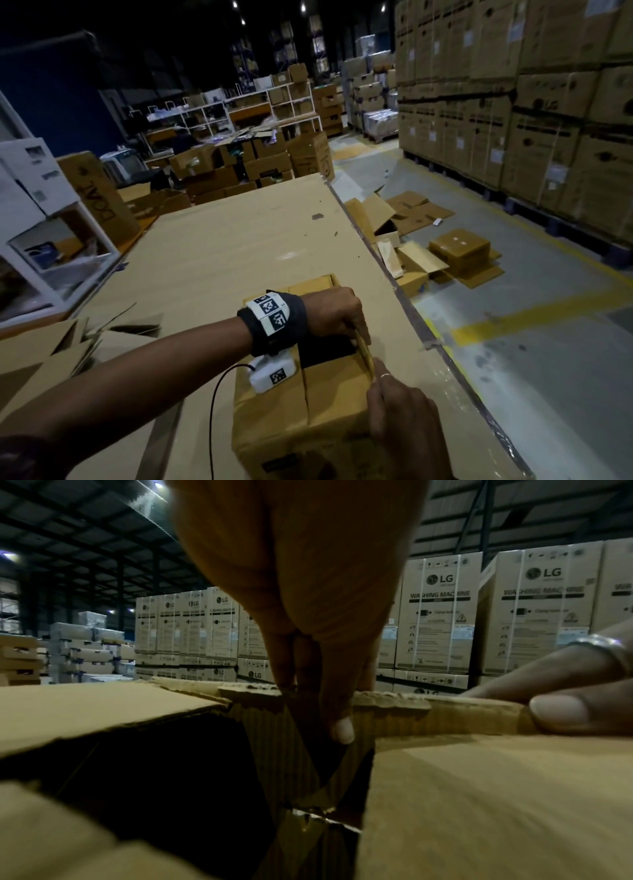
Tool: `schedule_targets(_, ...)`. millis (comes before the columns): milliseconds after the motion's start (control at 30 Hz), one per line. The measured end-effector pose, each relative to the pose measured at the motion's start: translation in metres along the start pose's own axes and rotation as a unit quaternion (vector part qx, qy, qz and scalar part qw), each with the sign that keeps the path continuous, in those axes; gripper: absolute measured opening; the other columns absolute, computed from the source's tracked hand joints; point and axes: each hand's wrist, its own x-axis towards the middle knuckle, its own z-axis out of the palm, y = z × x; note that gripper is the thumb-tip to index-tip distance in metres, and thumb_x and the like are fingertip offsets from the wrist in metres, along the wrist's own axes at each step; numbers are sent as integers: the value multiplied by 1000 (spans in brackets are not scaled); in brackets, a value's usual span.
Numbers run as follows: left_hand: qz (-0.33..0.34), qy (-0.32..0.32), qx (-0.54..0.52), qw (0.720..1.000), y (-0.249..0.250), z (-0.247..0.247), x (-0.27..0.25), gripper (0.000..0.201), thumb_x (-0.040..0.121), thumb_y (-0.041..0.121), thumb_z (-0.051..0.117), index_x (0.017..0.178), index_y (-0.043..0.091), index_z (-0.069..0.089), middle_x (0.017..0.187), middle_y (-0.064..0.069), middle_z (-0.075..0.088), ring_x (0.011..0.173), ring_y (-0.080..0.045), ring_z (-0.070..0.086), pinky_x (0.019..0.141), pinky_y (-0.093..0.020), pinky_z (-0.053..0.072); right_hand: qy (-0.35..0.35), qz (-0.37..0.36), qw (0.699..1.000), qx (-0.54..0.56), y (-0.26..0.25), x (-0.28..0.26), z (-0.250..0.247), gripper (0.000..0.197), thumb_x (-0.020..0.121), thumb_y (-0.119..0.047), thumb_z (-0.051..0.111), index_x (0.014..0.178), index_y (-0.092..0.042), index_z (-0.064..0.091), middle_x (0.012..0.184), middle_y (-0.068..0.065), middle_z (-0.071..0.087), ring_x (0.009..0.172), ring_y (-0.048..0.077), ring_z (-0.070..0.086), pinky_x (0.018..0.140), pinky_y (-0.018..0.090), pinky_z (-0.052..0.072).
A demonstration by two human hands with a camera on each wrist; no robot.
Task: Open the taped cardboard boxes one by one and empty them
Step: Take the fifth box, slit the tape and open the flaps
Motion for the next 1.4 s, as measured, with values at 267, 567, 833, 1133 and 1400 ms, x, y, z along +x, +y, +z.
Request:
schedule_targets(267,-120,49,-13,992,-37,-32,-2,45,67,14,91,109,24,79,111,-2,76,107,-19,71,87,-33,56,-41,-24,995,84,-3,20,-28,48,101,-46,46,146,-30,46,150,-11,48,127,13,54,101,28,41)
schedule_targets(567,-133,-15,-29,991,-57,-25,12,29,78,15,84,106,21,80,98,-2,79,93,-21,73,78,-31,54,-97,-4,994,48,-4,42,-2,46,105,-26,36,152,-25,35,120,6,59,110,27,56,90,36,43)
schedule_targets(833,-134,21,-29,990,-57,-31,-3,45,74,26,88,117,16,76,106,-2,77,92,-18,70,80,-28,53,-109,-20,992,62,-6,45,-11,52,104,-38,40,154,-33,27,154,-8,42,137,15,44,107,28,34)
schedule_targets(1133,-200,98,-100,970,15,-70,-103,52,87,45,75,134,24,64,125,8,70,109,-1,65,91,-26,57,-177,-281,941,64,6,66,-68,62,95,-44,60,150,-41,32,156,-20,33,139,-11,29,115,26,36)
schedule_targets(1400,-364,181,-35,913,125,21,-159,82,79,88,32,136,35,56,136,17,57,121,-2,53,99,-32,50,-344,-449,823,-58,-19,128,-79,43,99,-48,52,141,-38,52,139,-25,54,124,-12,49,101,18,46)
